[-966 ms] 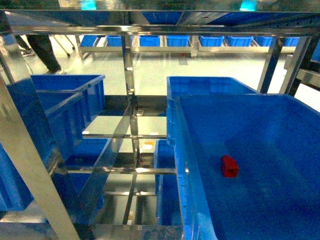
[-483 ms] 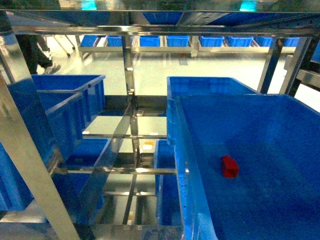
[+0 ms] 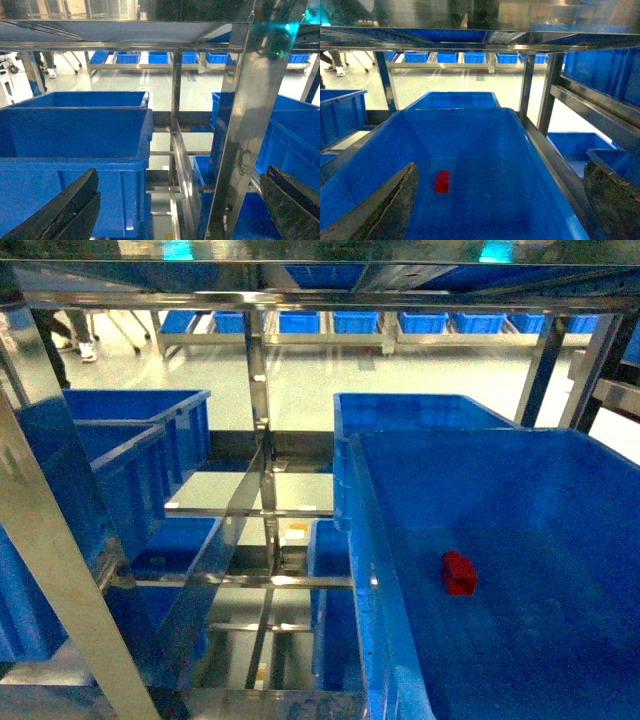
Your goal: Pick red block from blue box to shelf
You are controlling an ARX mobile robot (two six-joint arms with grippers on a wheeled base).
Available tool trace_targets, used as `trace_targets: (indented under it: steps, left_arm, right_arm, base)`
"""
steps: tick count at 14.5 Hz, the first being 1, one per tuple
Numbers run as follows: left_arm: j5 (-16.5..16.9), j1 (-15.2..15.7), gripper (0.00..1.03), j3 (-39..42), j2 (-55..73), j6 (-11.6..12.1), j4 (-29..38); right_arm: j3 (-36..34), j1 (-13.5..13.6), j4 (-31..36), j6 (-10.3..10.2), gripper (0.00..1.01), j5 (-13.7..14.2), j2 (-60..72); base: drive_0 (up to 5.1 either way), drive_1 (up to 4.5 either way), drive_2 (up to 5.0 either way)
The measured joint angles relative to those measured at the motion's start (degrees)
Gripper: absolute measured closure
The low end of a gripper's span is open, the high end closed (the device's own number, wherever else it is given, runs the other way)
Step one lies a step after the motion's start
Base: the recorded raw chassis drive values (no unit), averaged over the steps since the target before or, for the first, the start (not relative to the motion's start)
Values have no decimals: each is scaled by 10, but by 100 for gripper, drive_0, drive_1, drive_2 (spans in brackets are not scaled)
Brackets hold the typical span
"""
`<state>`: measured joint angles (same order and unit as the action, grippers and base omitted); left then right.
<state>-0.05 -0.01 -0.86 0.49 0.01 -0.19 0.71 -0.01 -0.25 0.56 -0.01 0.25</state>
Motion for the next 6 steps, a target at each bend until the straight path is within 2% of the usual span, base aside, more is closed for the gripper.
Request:
trace_targets:
  steps: [6]
  left_arm:
    - [0,0,5,0,0,0,0]
  right_arm:
    - [0,0,0,0,3,0,0]
  base:
    - [0,0,0]
